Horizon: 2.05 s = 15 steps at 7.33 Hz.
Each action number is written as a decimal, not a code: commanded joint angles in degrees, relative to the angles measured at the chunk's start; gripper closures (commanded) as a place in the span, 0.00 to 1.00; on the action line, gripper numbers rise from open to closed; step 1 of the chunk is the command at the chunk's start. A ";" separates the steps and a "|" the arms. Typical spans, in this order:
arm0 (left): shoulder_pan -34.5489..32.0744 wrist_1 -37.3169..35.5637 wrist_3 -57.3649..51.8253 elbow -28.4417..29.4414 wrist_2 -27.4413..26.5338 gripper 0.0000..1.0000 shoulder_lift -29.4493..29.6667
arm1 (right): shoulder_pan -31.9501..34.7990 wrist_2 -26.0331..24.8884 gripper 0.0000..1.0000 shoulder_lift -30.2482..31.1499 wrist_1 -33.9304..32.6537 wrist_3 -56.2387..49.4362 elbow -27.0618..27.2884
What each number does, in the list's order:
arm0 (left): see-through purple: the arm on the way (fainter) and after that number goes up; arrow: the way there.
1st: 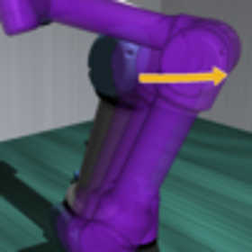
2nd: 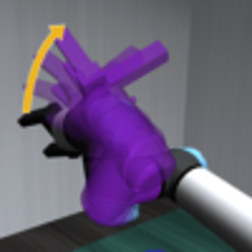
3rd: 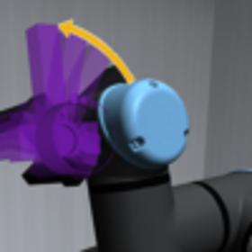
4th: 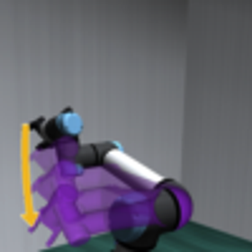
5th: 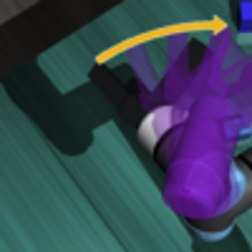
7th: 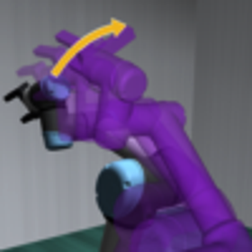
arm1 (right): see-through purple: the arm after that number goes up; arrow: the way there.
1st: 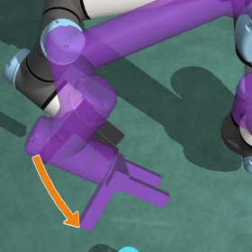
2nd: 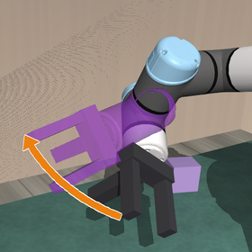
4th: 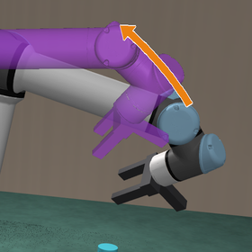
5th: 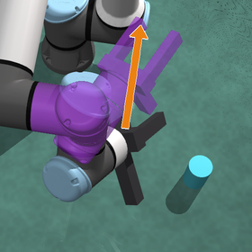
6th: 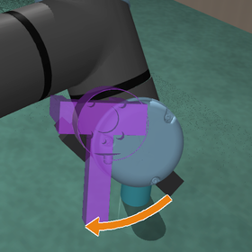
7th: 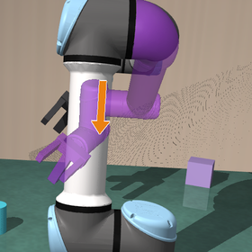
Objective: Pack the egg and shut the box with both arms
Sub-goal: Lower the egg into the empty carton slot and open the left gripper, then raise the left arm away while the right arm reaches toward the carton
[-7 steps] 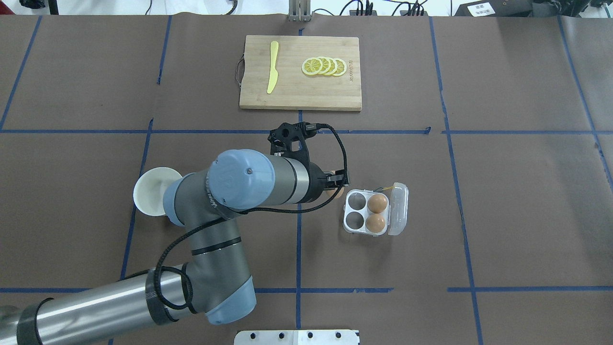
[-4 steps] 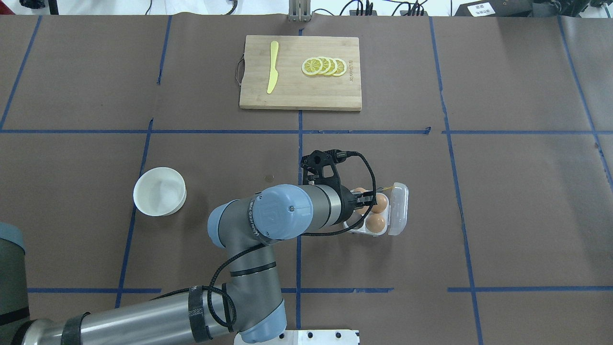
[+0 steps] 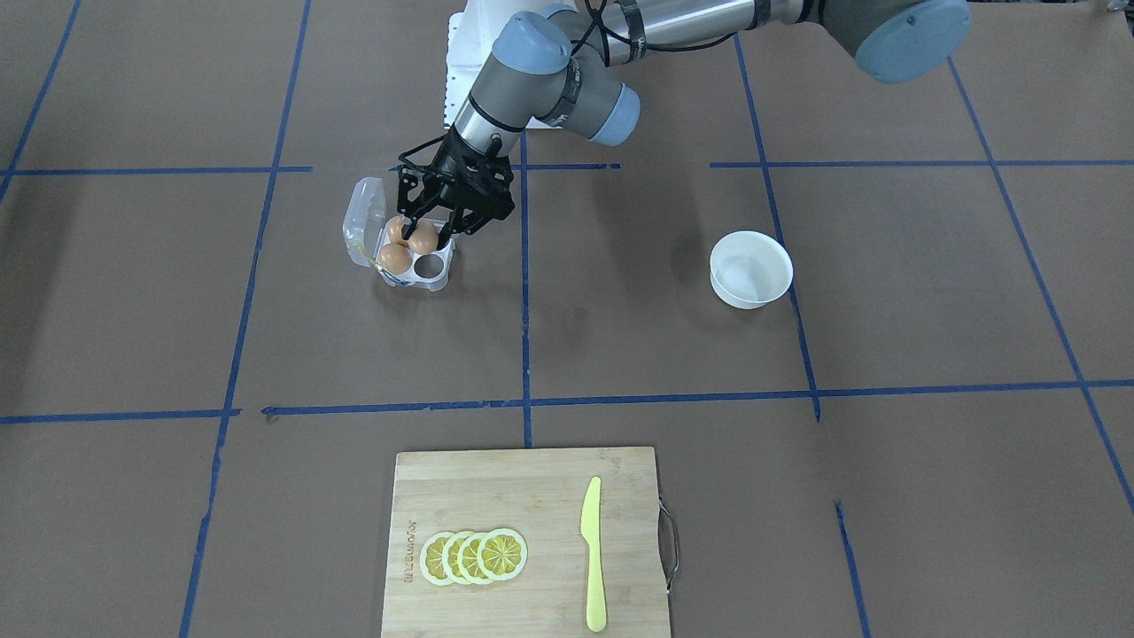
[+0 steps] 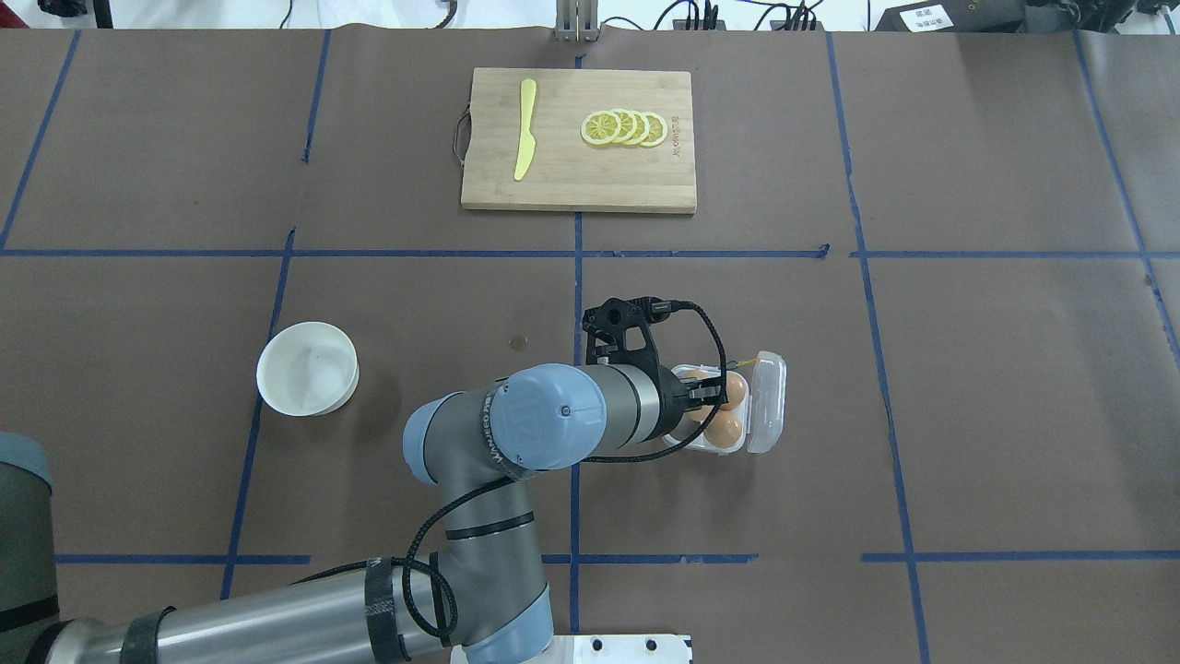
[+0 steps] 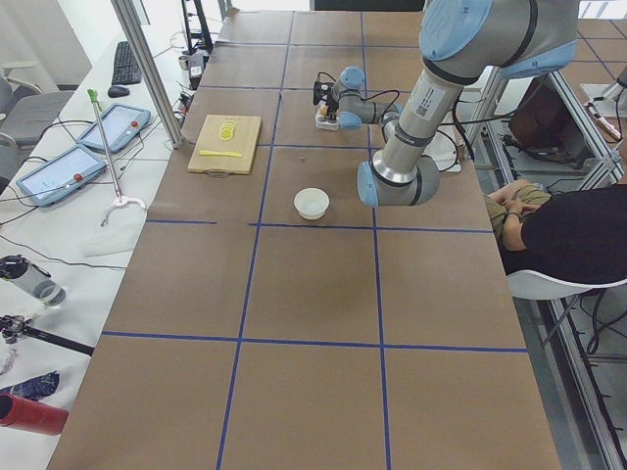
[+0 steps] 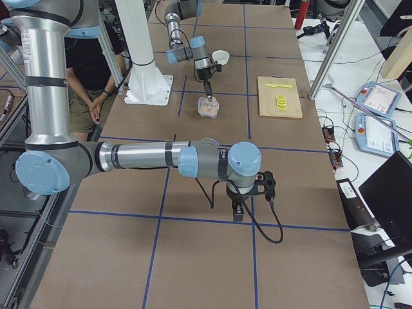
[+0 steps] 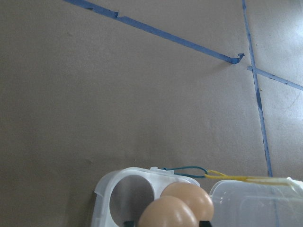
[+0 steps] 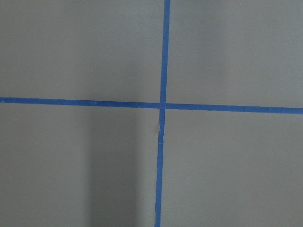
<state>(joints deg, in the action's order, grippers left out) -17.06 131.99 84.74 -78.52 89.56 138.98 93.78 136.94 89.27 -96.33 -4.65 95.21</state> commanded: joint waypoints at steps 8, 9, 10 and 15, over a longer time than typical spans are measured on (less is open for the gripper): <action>-12.62 -19.61 -10.00 -13.99 12.72 0.00 -4.58 | -11.12 4.23 0.00 -0.68 0.26 21.64 14.62; -15.17 -24.98 -12.73 -16.29 15.44 0.00 -5.12 | -15.34 1.00 0.00 -0.42 0.35 26.66 17.88; -16.58 -30.08 -15.80 -18.49 15.73 0.00 -5.82 | -18.17 -0.43 0.00 0.02 4.53 32.54 19.13; -31.96 -49.69 -34.61 -30.46 18.08 0.00 -10.05 | -43.09 -16.04 0.04 6.09 33.83 66.40 19.40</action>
<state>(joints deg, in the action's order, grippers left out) -45.50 86.32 54.31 -108.20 105.93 129.06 57.36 124.65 95.26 -63.81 57.14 114.23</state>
